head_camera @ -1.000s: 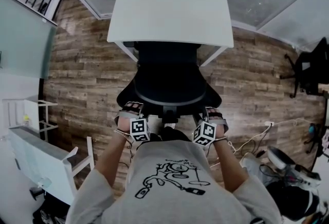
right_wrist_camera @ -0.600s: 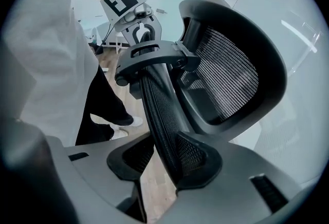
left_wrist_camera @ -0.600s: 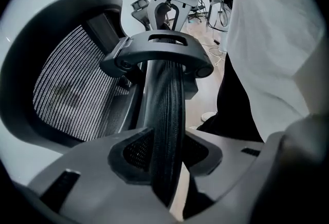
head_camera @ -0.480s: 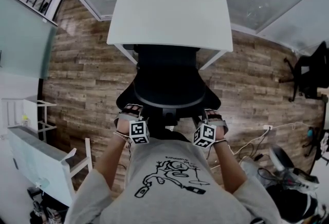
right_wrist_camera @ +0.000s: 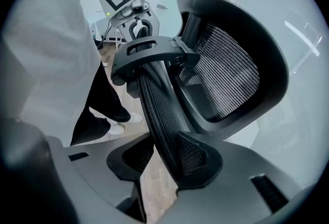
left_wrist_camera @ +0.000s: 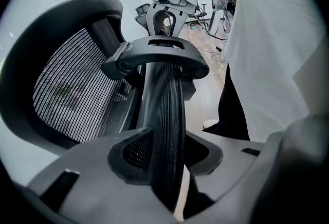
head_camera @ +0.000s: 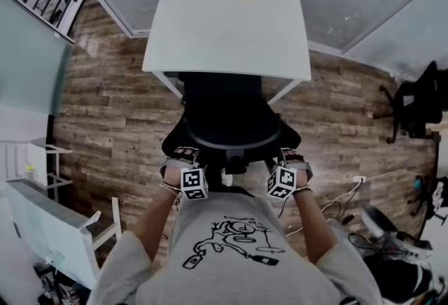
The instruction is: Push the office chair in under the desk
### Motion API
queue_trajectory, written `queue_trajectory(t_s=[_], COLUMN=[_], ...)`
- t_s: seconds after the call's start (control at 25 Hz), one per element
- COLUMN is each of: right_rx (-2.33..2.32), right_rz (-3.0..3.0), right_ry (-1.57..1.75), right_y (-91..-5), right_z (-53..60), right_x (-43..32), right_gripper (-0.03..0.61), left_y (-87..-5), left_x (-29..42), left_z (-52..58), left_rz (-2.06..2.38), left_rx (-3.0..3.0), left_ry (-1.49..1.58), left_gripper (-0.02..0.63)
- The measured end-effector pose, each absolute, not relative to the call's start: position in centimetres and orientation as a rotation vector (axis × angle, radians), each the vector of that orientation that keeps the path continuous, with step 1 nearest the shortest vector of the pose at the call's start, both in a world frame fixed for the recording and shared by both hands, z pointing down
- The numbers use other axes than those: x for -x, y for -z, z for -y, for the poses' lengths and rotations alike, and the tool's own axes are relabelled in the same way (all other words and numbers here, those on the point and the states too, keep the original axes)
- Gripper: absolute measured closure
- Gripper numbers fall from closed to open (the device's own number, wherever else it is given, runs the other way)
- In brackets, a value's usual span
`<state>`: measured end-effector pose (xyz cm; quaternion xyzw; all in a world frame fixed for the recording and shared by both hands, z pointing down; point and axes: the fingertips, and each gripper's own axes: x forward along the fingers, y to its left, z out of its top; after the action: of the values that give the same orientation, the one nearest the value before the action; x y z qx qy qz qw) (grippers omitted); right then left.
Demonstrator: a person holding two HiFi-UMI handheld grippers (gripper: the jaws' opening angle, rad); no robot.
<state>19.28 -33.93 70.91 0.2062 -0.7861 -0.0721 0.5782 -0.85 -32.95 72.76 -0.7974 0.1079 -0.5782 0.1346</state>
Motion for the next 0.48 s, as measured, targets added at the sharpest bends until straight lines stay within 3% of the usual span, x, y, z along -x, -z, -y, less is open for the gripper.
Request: queue_trajectory(t_s=[0.48], right_rx=[-0.480], right_rz=[1.844], right_ry=[0.184], right_y=[-71.0], right_z=[36.3], right_x=[-18.9], right_gripper=[0.425], left_y=[-72.9], left_x=[1.3], left_z=[35.3], left_rz=[-0.367], left_rx=[2.295], left_ry=[1.701], left_gripper=[0.472])
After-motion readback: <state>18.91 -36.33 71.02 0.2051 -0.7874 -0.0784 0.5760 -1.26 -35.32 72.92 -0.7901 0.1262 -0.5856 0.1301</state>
